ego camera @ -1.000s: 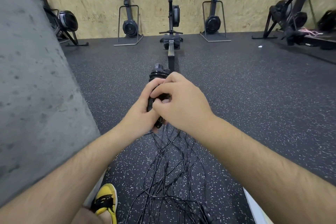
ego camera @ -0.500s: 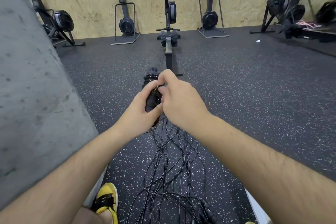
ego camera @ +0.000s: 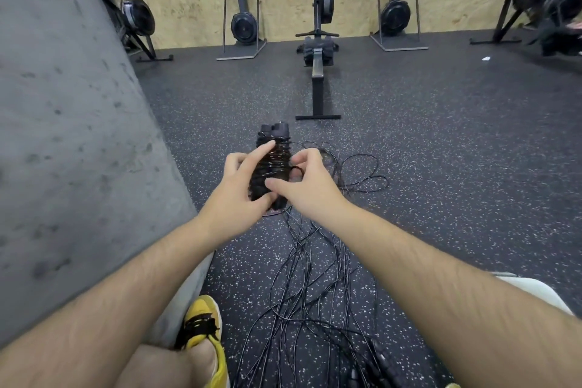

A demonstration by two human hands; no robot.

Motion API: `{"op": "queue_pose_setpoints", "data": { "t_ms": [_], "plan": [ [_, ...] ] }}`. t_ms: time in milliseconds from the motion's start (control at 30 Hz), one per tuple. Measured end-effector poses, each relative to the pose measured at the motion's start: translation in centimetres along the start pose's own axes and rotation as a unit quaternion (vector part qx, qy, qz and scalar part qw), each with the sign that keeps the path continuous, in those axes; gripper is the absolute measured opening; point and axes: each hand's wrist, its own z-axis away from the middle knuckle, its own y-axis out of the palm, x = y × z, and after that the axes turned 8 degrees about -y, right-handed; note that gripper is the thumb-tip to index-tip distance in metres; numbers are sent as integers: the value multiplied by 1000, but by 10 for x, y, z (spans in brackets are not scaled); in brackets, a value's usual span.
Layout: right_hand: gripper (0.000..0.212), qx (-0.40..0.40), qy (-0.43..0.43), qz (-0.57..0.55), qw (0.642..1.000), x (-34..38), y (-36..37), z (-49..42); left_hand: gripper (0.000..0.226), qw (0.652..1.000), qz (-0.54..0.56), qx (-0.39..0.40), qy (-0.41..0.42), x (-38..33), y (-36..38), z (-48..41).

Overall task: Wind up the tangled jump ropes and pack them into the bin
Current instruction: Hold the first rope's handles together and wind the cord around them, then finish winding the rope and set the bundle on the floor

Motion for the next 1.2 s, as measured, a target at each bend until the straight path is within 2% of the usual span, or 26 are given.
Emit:
{"op": "queue_pose_setpoints", "data": {
  "t_ms": [167,400,600,700,867,933,1000,1033,1100,1200],
  "plan": [
    [51,-4,36,-34,999,-33,53,-14,77,998,-35,-27,-35,54,3,2],
    [42,18,142,10,990,-138,145,-36,74,976,-12,-12,-215,164,53,6],
    [37,76,239,48,967,-267,216,-27,64,939,-37,51,-339,276,117,38],
    [37,68,261,59,961,-311,254,-31,54,931,-46,60,-356,321,132,39],
    [34,19,240,35,970,-353,311,-33,48,929,-63,12,-364,383,148,46],
    [42,65,257,62,962,-369,319,-30,55,918,-54,69,-386,407,156,49],
    [55,165,281,115,938,-383,318,-27,60,890,-58,171,-418,423,161,52],
    [59,211,281,139,926,-389,316,-25,61,879,-67,196,-430,428,161,52],
    [59,253,259,174,916,-394,308,-24,60,871,-98,195,-439,430,162,46],
    [52,212,222,201,930,-391,285,-17,61,870,-229,147,-412,408,166,40]
  ]
}}
